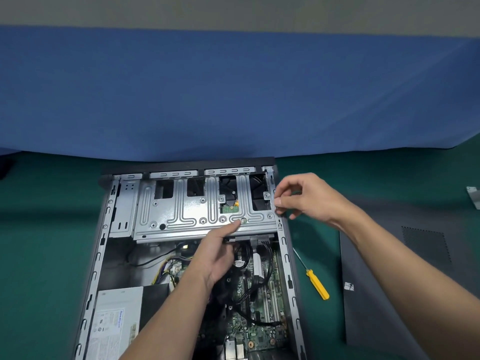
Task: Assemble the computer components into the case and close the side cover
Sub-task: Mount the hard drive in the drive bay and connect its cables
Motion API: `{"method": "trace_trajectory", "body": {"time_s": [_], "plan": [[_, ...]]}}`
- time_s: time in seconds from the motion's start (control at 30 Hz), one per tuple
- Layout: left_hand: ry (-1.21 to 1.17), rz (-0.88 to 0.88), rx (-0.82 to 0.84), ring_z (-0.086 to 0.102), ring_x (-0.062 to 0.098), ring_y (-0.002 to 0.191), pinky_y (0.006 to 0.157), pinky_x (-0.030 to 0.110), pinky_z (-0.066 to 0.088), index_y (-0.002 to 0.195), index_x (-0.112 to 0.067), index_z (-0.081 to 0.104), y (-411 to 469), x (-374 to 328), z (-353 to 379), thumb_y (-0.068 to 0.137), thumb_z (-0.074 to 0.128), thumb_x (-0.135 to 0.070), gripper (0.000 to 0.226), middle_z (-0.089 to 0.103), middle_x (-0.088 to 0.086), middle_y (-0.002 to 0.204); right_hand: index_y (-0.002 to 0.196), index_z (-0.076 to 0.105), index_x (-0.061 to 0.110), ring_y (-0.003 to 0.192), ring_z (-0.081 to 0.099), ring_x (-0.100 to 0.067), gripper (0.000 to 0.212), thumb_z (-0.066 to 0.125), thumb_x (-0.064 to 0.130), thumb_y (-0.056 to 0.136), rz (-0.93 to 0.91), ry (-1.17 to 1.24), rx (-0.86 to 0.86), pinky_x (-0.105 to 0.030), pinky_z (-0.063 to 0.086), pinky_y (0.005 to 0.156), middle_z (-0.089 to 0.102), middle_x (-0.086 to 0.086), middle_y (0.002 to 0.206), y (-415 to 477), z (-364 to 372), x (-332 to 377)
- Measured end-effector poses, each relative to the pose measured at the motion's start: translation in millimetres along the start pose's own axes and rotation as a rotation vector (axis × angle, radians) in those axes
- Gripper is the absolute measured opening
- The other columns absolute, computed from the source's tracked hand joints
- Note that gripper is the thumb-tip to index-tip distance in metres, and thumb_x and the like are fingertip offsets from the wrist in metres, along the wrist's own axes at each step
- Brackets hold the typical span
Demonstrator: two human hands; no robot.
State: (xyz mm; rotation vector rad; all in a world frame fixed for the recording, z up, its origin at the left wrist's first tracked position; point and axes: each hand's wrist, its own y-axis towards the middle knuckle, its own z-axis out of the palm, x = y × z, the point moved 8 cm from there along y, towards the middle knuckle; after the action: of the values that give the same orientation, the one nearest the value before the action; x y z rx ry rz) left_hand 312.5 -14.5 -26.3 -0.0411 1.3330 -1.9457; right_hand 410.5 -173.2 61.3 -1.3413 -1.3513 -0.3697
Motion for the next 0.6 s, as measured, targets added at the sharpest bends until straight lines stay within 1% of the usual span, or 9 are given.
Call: {"method": "trace_trajectory", "body": {"time_s": [0.1,0.2,0.3,0.4,0.43,0.47,0.5,0.53,0.6], "plan": [[-0.022,0.015,-0.004,0.027,0.022,0.141,0.121,0.038,0.011,0.101,-0.005,0.062,3.0,0.3,-1.2,0.071,0.073,-0.011,0.033,0.061,0.004,0.110,0.077,0.067,0.014,0.063,0.066,-0.013,0.011,0.077,0.009,0.079,-0.013,-0.233,0.043,-0.024,0.048,0.052,0.070,-0.002,0.069,2.7,1.6,7.3],[-0.016,0.014,-0.014,0.039,0.018,0.129,0.120,0.035,0.016,0.097,-0.005,0.066,6.0,0.5,-4.9,0.070,0.073,-0.010,0.028,0.073,0.004,0.081,0.071,0.070,0.018,0.057,0.061,-0.009,0.014,0.081,0.009,0.072,-0.015,-0.324,0.038,-0.021,0.046,0.050,0.070,0.001,0.065,6.9,3.3,10.2],[-0.020,0.003,-0.016,0.044,0.017,0.117,0.117,0.034,0.015,0.082,-0.008,0.074,4.7,2.3,-3.6,0.080,0.070,-0.007,0.005,0.072,-0.001,0.071,0.071,0.074,0.020,0.051,0.061,-0.005,0.011,0.081,0.011,0.072,-0.017,-0.417,0.041,-0.017,0.046,0.049,0.070,0.006,0.061,11.5,7.5,11.7],[0.014,0.001,0.021,0.049,0.011,0.099,0.116,0.033,0.016,0.061,-0.013,0.078,6.0,2.1,-2.1,0.084,0.066,-0.008,0.026,0.072,-0.004,0.065,0.074,0.076,0.022,0.064,0.062,0.002,0.008,0.075,0.015,0.076,-0.093,-0.643,0.063,-0.021,0.053,0.069,0.067,0.014,0.058,15.5,15.1,17.7],[0.016,-0.001,0.026,0.051,0.012,0.100,0.117,0.034,0.015,0.062,-0.014,0.078,2.7,1.0,0.3,0.084,0.066,-0.009,0.025,0.073,-0.002,0.072,0.075,0.075,0.023,0.070,0.061,0.002,0.008,0.072,0.016,0.079,-0.113,-0.721,0.083,-0.027,0.053,0.075,0.066,0.015,0.059,15.7,19.5,19.4],[0.016,-0.003,0.022,0.050,0.016,0.112,0.118,0.035,0.013,0.071,-0.012,0.078,6.7,3.2,-2.4,0.083,0.067,-0.009,0.016,0.072,0.001,0.084,0.076,0.073,0.024,0.076,0.060,-0.001,0.010,0.069,0.016,0.080,-0.119,-0.786,0.100,-0.032,0.053,0.078,0.065,0.015,0.065,15.4,23.9,20.4],[-0.009,0.000,0.000,0.040,0.021,0.129,0.119,0.036,0.010,0.083,-0.012,0.073,6.7,2.7,-3.6,0.082,0.069,-0.009,0.006,0.065,-0.001,0.097,0.076,0.072,0.025,0.082,0.061,-0.009,0.012,0.066,0.015,0.081,-0.116,-0.840,0.111,-0.035,0.053,0.078,0.064,0.013,0.073,14.7,27.3,21.5],[-0.028,0.008,-0.008,0.028,0.023,0.140,0.119,0.037,0.008,0.089,-0.010,0.066,7.8,2.2,-4.8,0.081,0.069,-0.008,0.009,0.057,-0.005,0.103,0.077,0.071,0.025,0.087,0.060,-0.015,0.014,0.064,0.014,0.080,-0.114,-0.889,0.113,-0.037,0.053,0.077,0.064,0.009,0.079,13.9,30.0,23.0],[-0.038,0.015,-0.001,0.020,0.023,0.143,0.119,0.037,0.008,0.090,-0.008,0.059,11.0,2.8,-5.3,0.084,0.068,-0.007,0.011,0.059,-0.006,0.096,0.076,0.071,0.024,0.089,0.059,-0.020,0.017,0.063,0.009,0.077,-0.128,-0.967,0.097,-0.033,0.051,0.072,0.062,0.007,0.082,12.9,34.3,27.5]]}}
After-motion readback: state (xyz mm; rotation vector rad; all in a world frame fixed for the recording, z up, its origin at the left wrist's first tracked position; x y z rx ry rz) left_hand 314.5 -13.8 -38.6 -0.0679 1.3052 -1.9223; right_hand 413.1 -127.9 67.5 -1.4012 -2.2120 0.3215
